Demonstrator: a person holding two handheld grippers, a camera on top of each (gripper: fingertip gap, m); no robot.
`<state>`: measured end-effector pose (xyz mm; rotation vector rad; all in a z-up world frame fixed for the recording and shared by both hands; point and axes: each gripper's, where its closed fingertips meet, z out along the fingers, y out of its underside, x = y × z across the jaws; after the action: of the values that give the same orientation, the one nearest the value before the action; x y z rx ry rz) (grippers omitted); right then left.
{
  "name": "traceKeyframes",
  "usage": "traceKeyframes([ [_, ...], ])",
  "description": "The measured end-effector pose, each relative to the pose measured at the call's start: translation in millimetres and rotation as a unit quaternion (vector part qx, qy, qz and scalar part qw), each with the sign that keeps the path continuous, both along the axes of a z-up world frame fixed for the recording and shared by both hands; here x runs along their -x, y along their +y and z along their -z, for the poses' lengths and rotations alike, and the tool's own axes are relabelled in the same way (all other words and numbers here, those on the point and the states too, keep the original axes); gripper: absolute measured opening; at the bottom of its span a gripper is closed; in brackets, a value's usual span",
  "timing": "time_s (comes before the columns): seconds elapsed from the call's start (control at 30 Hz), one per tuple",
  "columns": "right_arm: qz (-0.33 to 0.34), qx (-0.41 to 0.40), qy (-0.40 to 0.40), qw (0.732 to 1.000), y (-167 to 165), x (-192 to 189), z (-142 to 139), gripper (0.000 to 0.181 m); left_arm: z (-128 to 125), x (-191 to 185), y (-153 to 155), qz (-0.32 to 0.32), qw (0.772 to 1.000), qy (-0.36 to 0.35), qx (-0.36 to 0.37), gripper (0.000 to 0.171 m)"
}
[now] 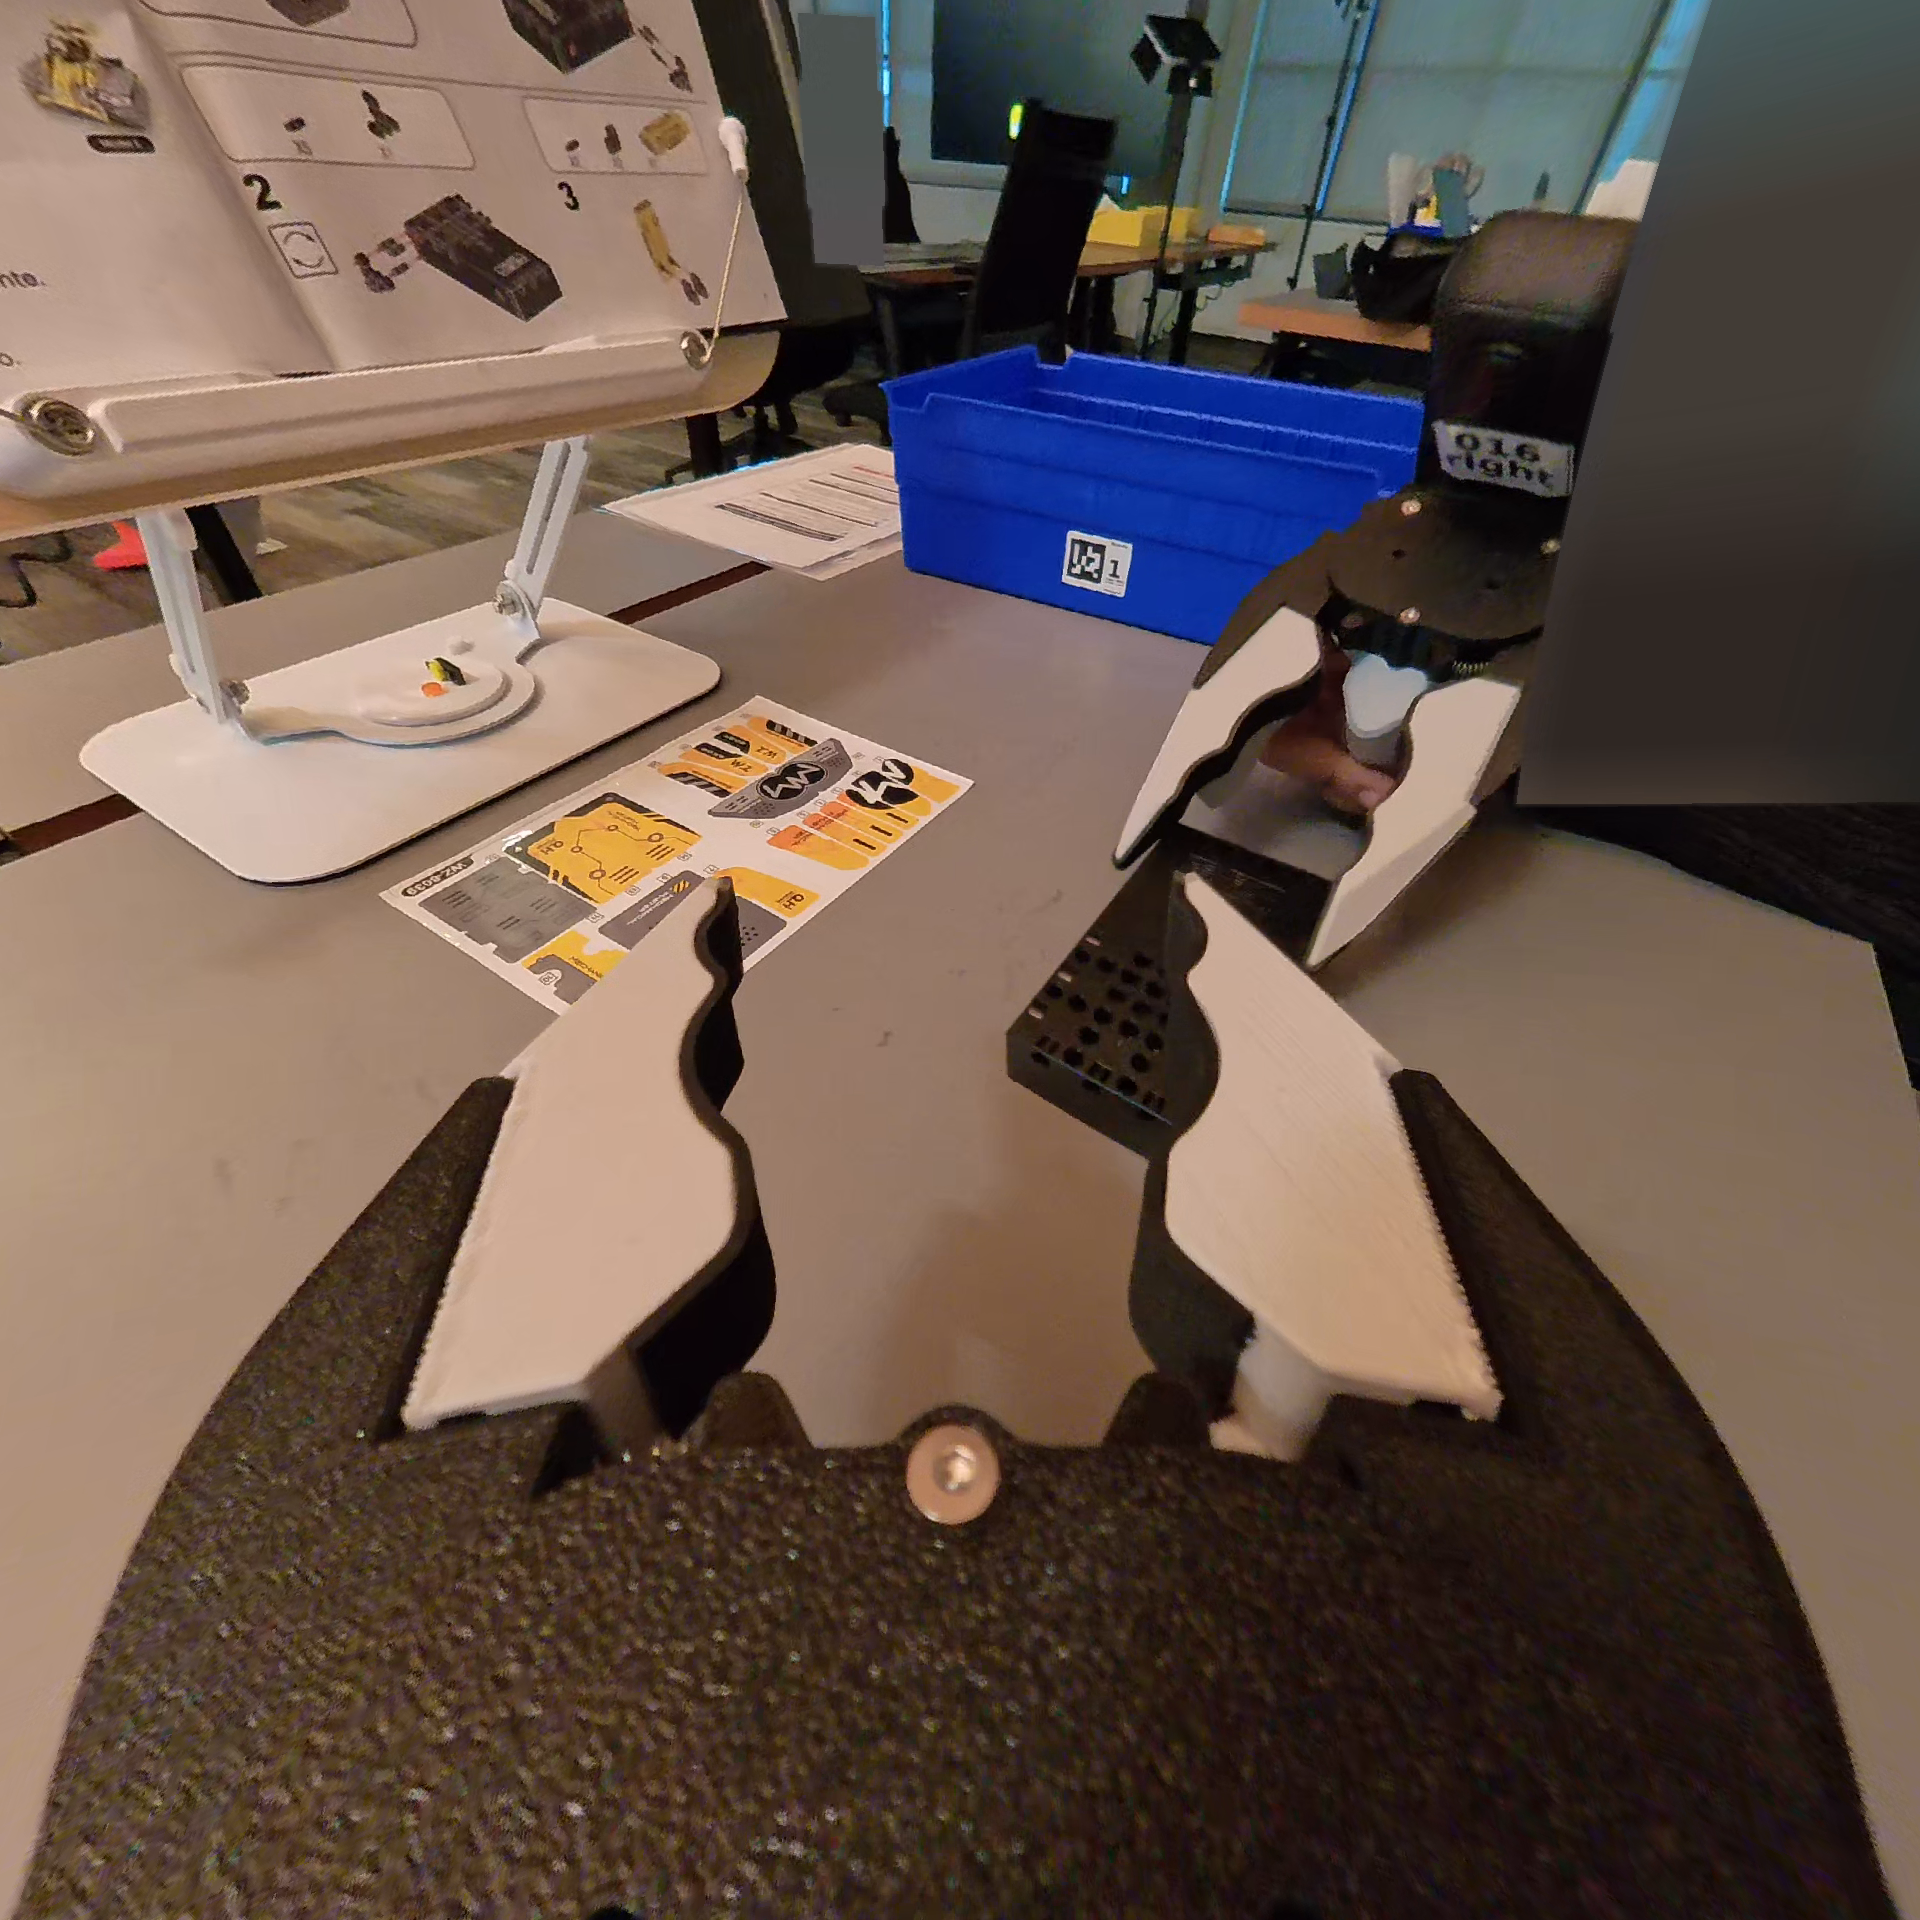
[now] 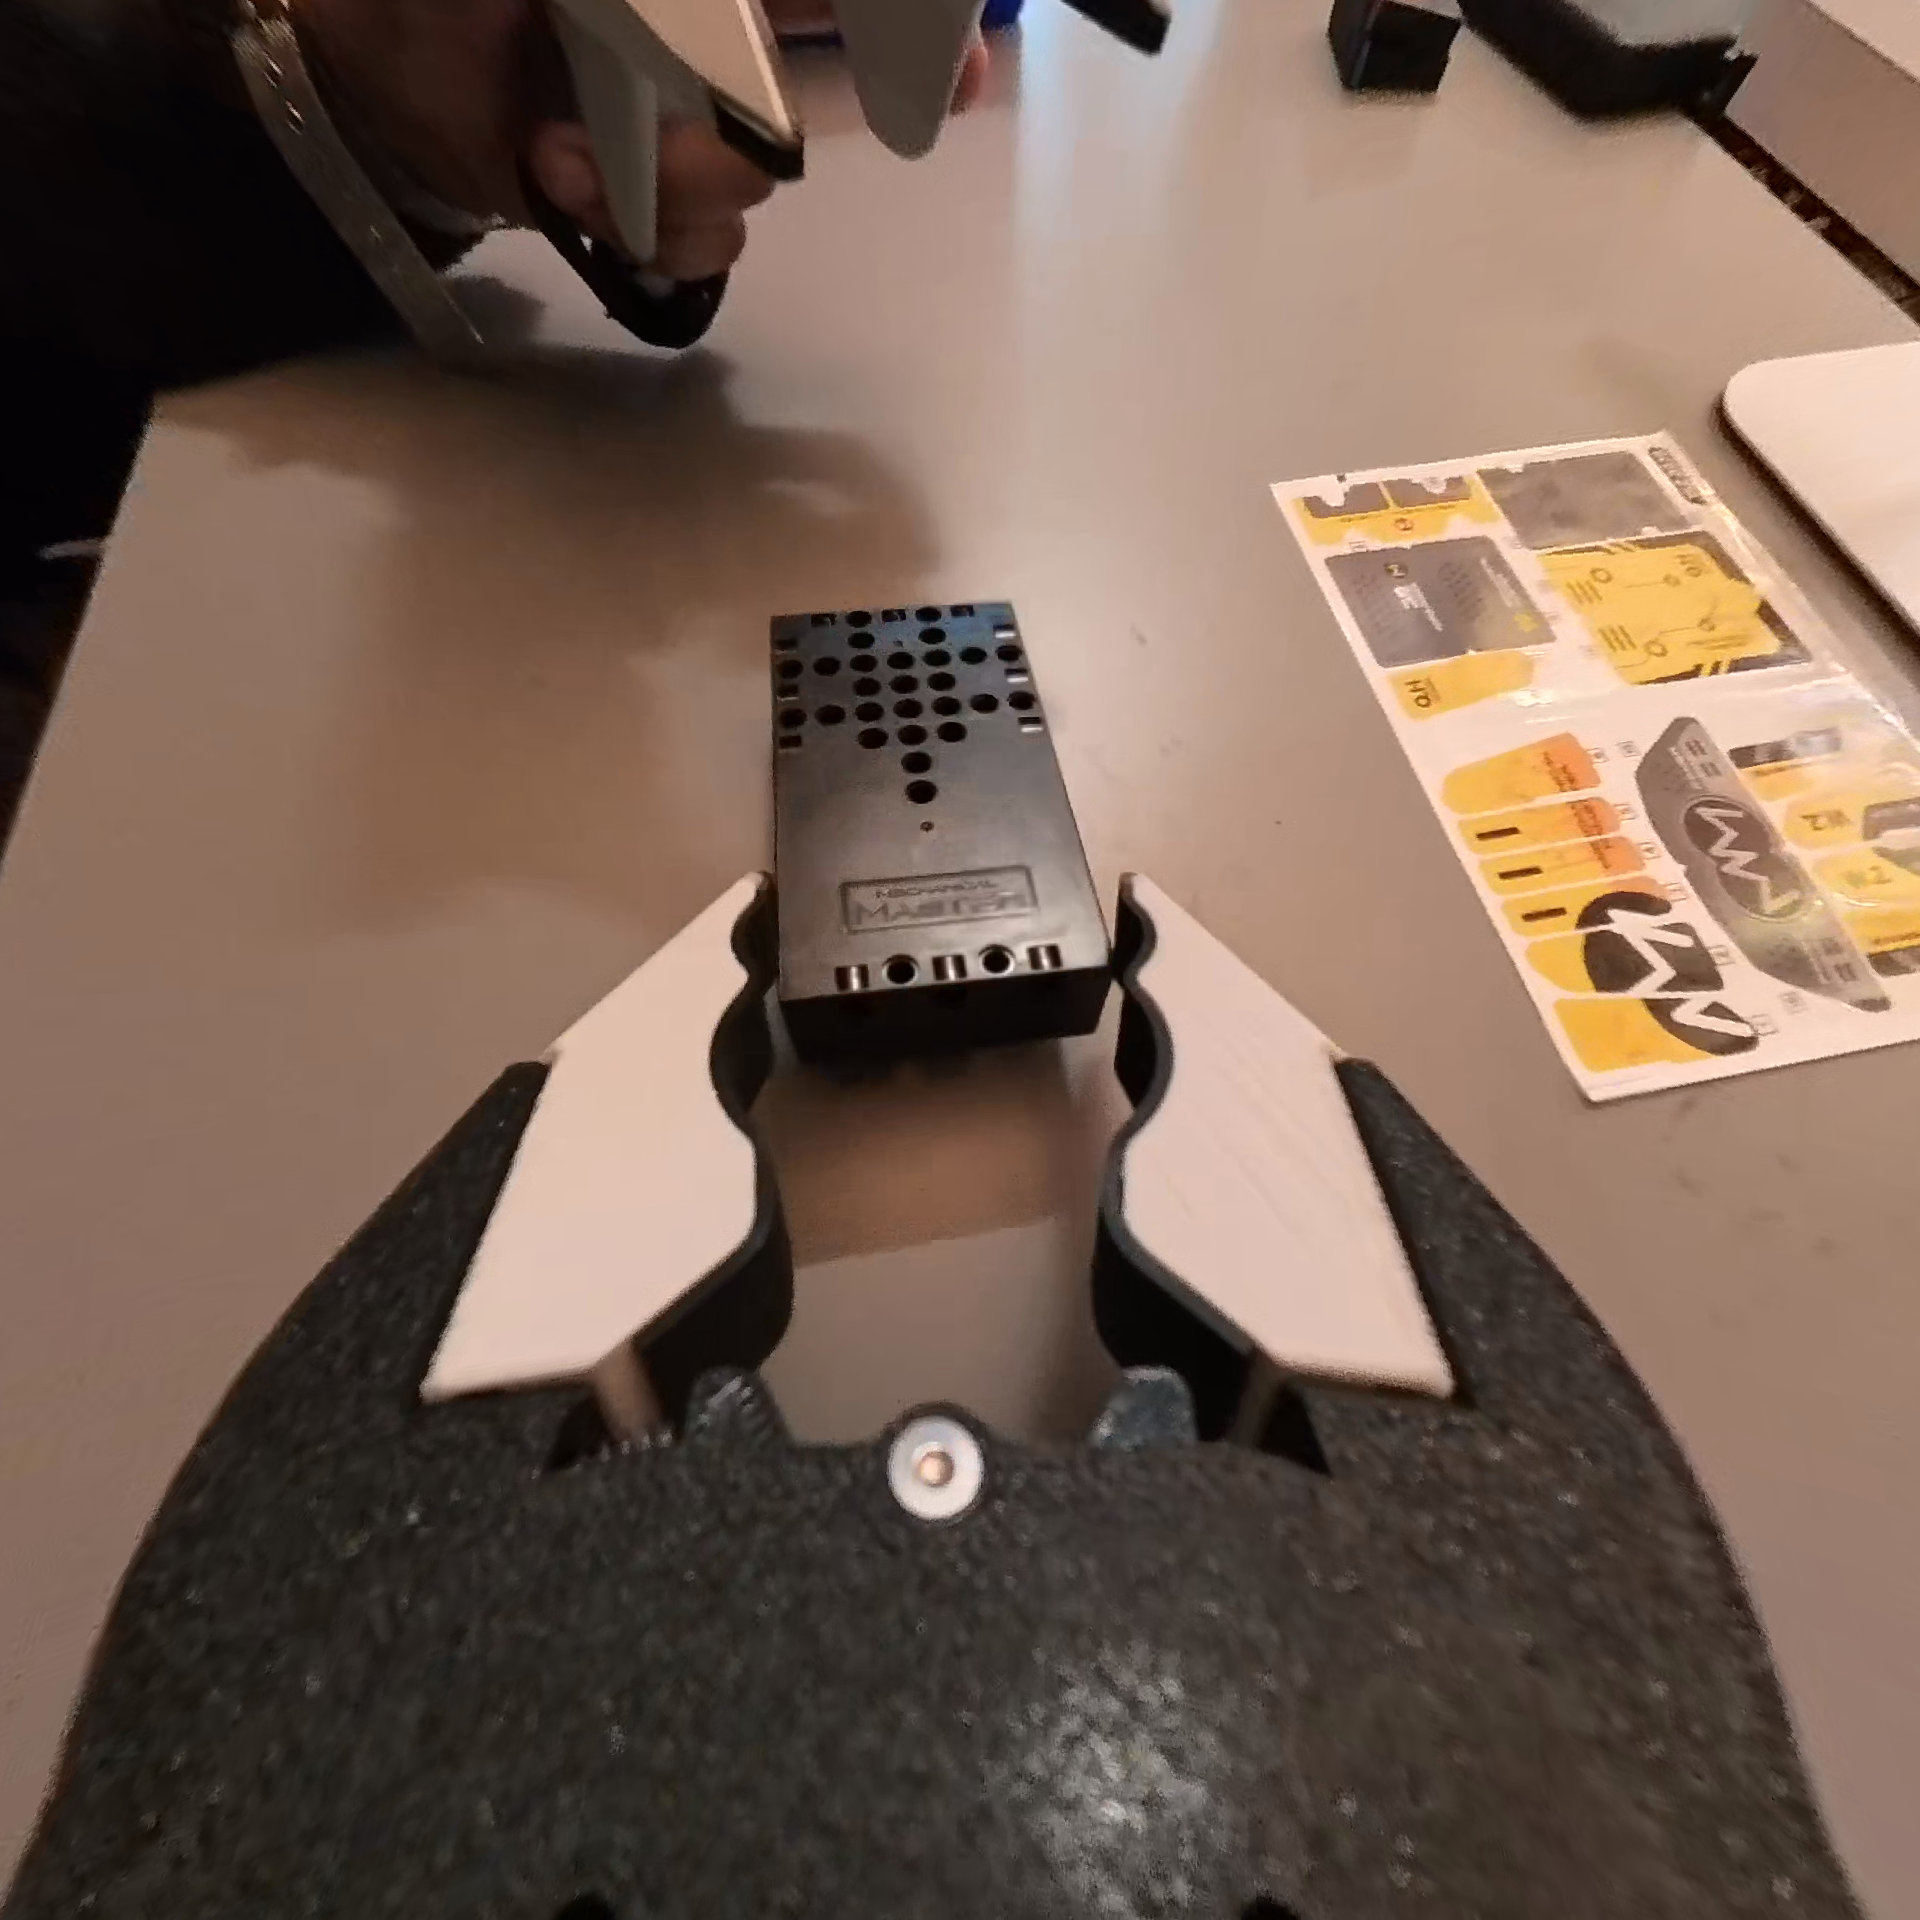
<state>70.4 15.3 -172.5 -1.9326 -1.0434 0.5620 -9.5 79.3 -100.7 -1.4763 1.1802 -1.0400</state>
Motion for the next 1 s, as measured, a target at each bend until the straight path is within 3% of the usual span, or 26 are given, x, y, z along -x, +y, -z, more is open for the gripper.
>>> traceKeyframes([
  [0.4, 0.001, 0.029, -0.030, 0.999, -2, 2, 15, 0.065, 2, -1, -3, 0.004, 1.000, 0.005, -0.004, 0.081],
  [1.0, 0.047, -0.041, 0.041, 0.997, 15, -7, -19, 0.065, 4, -1, -1, 0.000, 1.000, 0.012, 0.005, 0.081],
])
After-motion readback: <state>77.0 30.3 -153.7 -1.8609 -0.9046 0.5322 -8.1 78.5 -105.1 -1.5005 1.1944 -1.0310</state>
